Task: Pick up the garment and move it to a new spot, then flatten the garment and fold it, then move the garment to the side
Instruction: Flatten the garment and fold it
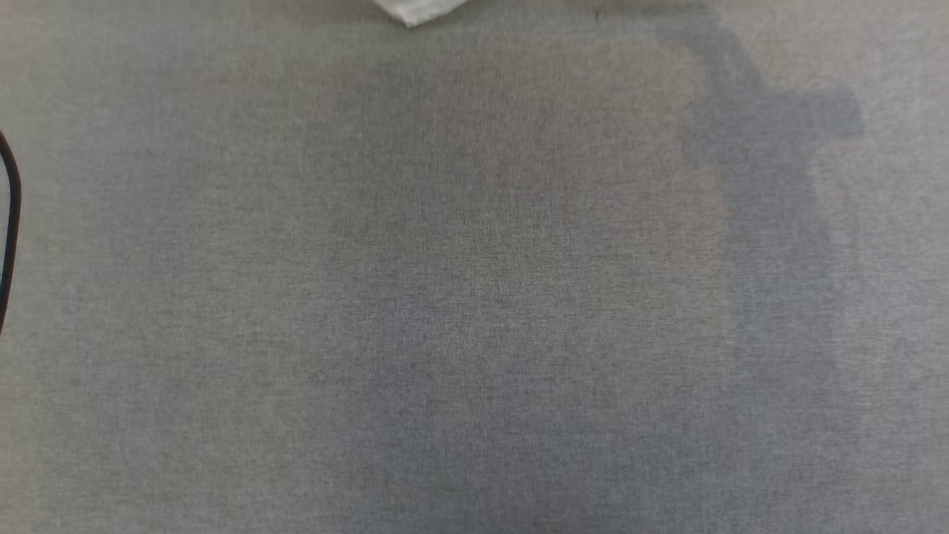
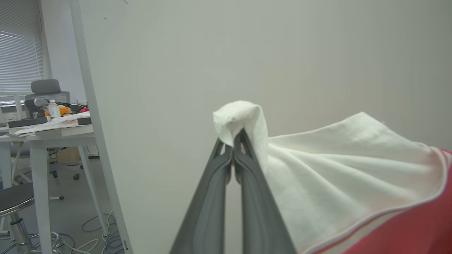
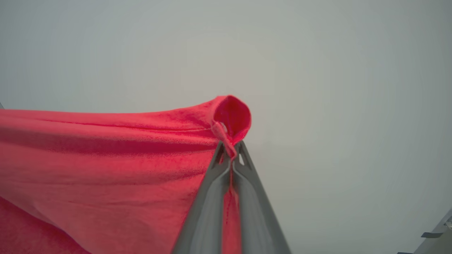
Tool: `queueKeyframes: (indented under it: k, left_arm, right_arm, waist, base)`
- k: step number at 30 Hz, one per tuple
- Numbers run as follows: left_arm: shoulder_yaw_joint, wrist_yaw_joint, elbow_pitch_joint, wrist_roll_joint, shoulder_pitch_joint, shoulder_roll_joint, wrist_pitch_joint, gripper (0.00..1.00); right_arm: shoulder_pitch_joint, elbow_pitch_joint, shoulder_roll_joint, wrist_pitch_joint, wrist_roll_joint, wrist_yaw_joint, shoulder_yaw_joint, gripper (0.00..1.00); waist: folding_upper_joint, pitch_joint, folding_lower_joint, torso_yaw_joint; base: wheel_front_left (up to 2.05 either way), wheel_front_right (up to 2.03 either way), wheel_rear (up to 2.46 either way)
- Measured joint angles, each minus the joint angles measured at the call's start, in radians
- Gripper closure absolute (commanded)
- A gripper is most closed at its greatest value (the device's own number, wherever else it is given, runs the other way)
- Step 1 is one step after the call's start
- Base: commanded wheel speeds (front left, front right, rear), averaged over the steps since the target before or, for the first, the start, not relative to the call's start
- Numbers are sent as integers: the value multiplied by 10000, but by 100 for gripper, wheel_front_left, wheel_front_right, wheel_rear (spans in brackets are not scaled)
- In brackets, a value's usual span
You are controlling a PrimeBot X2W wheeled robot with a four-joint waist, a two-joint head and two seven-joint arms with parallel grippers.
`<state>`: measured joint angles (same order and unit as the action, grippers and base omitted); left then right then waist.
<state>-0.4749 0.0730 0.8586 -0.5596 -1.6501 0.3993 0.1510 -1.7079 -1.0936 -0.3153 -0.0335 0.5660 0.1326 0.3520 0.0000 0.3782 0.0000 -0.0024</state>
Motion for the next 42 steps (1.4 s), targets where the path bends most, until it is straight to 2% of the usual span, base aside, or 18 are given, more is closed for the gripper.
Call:
queueKeyframes:
  k: [9, 18, 24, 30, 35, 42]
  left_arm:
    - [81, -268, 1116, -180, -303, -437, 351, 100]
    - [234, -957, 2132, -686, -93, -844, 510, 100]
    - [376, -1461, 2713, -1250, 1010, -1081, 447, 100]
    - [516, -1852, 2945, -1852, 2721, -1348, 420, 100]
    - [334, -1969, 2821, -2265, 4674, -1551, 435, 100]
    - [-240, -2010, 1994, -2280, 7167, -1463, 564, 100]
  right_arm:
    - [-373, -428, 341, 247, -10, -2, 234, 100]
    - [-82, -184, 336, -12, 403, -2, 1124, 100]
    - [1268, 451, 115, -270, 1080, -4, 1902, 100]
    - [3132, 1335, -508, -301, 1981, -4, 2525, 100]
    - [4893, 1877, -934, -198, 2633, -2, 2865, 100]
    - [7223, 2546, -1417, 194, 3292, -2, 3058, 100]
  waist:
    - [0, 1386, 1, 84]
    - [0, 2253, 2, 204]
    - [0, 2158, 1, 346]
    - [0, 1810, 0, 466]
    - [0, 1335, 0, 549]
    - [0, 396, -1, 645]
  base:
    - [0, 0, 0]
    - [0, 0, 0]
    - [0, 0, 0]
    - [0, 0, 0]
    - [0, 0, 0]
    - [0, 0, 0]
